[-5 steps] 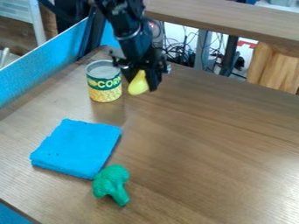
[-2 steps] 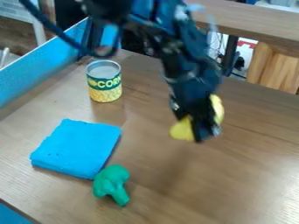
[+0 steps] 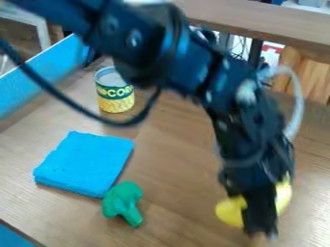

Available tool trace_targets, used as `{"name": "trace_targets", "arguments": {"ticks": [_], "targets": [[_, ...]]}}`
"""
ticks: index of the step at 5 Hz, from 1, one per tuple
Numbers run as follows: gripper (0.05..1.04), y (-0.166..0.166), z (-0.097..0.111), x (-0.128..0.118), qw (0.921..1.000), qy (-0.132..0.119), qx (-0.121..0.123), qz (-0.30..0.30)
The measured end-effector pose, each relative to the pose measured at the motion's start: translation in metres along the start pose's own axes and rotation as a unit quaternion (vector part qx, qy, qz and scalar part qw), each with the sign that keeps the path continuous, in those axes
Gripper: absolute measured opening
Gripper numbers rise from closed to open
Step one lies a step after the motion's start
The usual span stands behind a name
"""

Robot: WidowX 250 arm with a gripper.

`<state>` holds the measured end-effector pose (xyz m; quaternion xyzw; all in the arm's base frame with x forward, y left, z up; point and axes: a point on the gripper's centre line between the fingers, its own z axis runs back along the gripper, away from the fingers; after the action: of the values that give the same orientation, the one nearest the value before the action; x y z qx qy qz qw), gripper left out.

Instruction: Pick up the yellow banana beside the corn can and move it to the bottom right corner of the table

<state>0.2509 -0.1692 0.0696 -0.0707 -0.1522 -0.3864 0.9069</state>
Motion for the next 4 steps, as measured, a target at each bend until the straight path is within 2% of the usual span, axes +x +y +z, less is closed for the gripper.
{"name": "trace_targets", "arguments": {"ticks": [1,2,3,4], "targets": [[0.603,-0.022,-0.009,-0.007,0.9999,0.004,0.003,-0.012],[0.603,-0.026,-0.022,-0.013,1.0,0.003,0.007,-0.002],[0.603,-0.023,-0.038,-0.016,0.9999,0.006,0.011,0.007],[0.645,-0.013,-0.039,-0.013,0.9997,-0.002,0.012,0.021]]}}
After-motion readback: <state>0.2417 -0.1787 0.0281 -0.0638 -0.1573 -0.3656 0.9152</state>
